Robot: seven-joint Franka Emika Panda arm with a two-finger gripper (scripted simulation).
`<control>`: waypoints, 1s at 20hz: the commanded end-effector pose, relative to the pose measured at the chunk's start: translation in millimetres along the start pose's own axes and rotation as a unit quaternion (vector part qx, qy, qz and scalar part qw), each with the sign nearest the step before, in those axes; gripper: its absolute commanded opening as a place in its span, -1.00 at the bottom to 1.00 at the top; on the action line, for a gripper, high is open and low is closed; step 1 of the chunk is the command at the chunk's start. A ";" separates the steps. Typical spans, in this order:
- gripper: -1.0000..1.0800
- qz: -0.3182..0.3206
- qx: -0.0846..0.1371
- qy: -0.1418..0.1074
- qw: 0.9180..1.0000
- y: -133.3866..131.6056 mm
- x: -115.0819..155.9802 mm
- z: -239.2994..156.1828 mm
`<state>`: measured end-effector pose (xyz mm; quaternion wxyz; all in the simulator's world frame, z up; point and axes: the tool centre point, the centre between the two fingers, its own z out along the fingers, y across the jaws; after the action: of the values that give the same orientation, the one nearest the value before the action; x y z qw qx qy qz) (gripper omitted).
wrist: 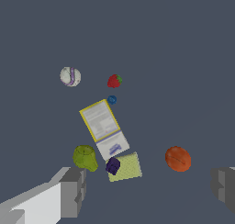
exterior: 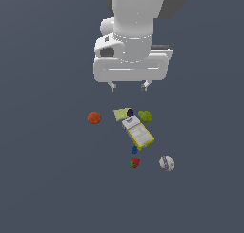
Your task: Pick up a designated object from a clutter of objects.
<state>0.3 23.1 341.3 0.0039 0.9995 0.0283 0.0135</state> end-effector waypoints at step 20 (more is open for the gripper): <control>0.92 -0.007 -0.011 0.000 1.000 6.5 3.8 11.4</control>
<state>4.8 20.7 335.8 0.0156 0.9991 0.0375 0.0151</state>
